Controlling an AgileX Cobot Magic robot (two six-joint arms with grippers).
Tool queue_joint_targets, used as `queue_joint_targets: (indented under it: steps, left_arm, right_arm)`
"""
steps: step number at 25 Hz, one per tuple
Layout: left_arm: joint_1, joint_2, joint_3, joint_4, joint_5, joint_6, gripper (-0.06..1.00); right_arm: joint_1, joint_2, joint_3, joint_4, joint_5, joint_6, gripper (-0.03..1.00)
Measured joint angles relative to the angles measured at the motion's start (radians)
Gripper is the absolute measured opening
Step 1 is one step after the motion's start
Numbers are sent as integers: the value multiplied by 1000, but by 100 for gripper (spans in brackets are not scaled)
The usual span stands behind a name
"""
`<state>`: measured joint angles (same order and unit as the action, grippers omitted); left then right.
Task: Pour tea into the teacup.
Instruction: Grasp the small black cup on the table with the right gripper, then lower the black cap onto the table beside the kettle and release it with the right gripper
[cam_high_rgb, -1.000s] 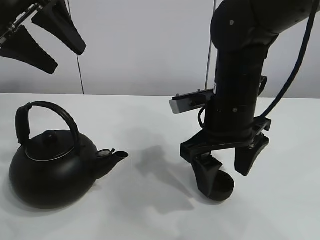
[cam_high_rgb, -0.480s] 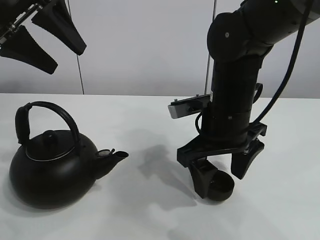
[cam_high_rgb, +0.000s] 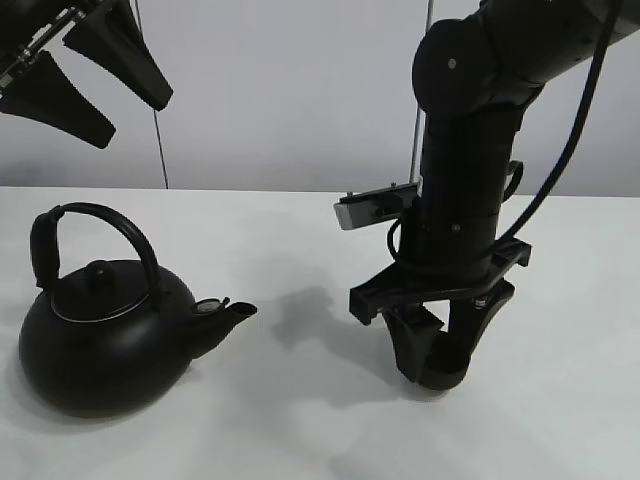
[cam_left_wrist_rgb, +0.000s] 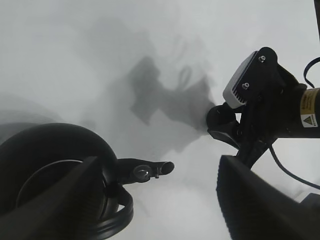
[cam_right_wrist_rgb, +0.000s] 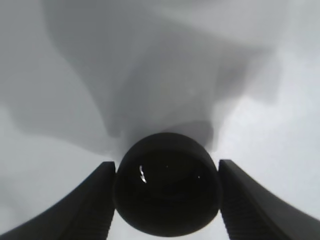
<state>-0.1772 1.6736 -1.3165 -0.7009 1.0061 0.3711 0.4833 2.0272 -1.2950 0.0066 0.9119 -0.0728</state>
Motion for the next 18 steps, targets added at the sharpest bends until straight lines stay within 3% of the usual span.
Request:
queue_joint_targets:
  steps: [7,18]
  left_arm:
    - [0,0,0,0,0,0,48]
    - [0,0,0,0,-1,0,48]
  right_arm:
    - [9,-44,-126,78,48,-18,40]
    - [196,-35,-143,57,-14,-29,40]
